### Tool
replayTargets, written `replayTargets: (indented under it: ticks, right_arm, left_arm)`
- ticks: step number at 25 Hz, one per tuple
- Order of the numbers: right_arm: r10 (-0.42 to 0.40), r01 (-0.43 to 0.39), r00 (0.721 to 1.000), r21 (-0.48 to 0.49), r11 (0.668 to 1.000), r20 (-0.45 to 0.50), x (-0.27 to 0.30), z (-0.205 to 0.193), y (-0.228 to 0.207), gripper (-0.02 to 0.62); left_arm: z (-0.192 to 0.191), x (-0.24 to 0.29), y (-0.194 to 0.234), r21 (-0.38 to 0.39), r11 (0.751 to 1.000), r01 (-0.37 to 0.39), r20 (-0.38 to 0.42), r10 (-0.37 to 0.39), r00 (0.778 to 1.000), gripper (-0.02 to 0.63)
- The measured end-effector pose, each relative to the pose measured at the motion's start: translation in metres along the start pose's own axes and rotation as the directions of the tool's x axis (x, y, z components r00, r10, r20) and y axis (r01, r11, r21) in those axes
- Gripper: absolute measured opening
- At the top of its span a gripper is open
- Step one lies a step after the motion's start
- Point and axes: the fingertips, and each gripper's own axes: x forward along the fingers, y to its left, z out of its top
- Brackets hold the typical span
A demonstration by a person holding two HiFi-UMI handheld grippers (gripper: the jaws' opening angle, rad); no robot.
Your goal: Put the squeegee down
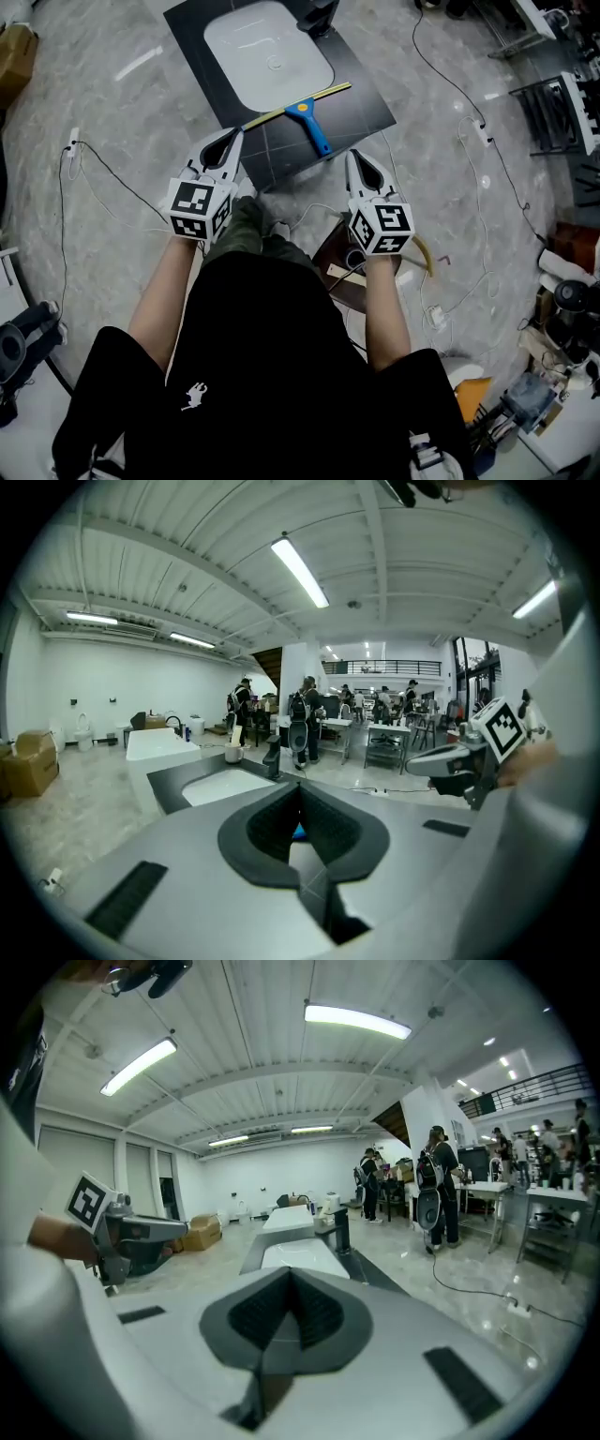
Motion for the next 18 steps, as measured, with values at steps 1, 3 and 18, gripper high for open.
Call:
replayTargets:
  ticks: [1,3,18]
  right_arm:
    - [0.001,-0.001,1.000,0.004,1.000,0.007,-0.004,0.002,0.004,0.002]
    - [0.005,-0.005,1.000,0.012,1.000,0.022,-0.010,0.007,0.013,0.002]
    - [-0.058,0.058,0.992,0.002,0.998,0.110,-0.040,0.047,0.066,0.002]
  left_arm:
    - [-0.001,-0.006,-0.002,-0.003,1.000,-0.001,-0.001,0.001,1.000,0.003]
    - [-0.003,-0.019,-0.002,-0.020,1.000,-0.005,0.002,0.005,1.000,0.003]
    - [0.022,-0.064,0.016,0.031,0.999,0.039,0.100,-0.042,0.994,0.003]
